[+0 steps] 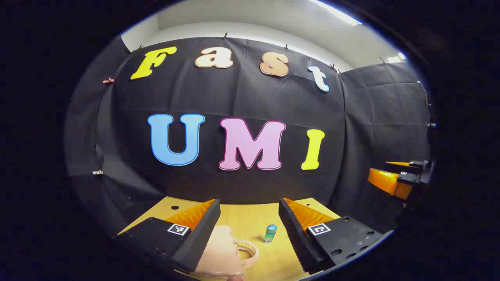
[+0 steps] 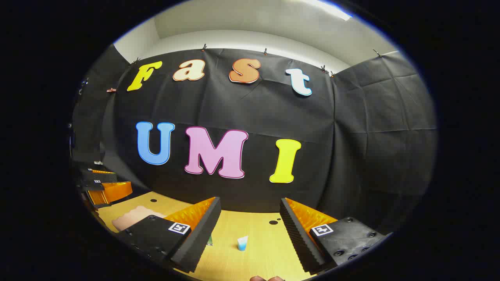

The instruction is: First open the suitcase, pack the skin care products into it, and then close the suitcase.

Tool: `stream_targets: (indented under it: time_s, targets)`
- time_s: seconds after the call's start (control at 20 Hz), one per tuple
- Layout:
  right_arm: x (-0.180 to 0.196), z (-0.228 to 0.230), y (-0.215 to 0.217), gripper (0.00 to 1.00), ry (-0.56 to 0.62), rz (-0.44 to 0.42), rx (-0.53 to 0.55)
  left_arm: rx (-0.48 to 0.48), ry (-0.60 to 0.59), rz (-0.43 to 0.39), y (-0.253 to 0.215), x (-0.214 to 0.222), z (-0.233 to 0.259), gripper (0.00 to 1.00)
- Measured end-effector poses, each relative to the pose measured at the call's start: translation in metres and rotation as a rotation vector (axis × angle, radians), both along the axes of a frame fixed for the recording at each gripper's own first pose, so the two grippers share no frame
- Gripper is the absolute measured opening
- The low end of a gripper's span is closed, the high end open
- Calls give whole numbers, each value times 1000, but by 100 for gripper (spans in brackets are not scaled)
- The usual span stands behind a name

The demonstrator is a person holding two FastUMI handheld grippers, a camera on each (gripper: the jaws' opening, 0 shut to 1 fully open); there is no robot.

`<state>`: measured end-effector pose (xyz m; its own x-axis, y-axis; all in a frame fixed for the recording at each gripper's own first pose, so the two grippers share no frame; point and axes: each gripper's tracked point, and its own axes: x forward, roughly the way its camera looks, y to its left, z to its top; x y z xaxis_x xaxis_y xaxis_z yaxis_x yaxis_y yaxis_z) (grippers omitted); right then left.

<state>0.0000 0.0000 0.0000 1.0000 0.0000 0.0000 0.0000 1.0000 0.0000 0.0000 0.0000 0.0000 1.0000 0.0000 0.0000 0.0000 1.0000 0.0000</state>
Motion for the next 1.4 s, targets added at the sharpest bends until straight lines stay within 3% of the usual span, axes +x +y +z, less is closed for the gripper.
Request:
stream_targets:
  time_s: [0.7, 1.4]
  targets:
    - [20, -11, -1, 96, 10, 35, 24, -3, -1, -49, -21, 3, -2, 94]
    - [23, -16, -26, 96, 17, -31, 11, 5, 94, -138, -52, 20, -36, 94]
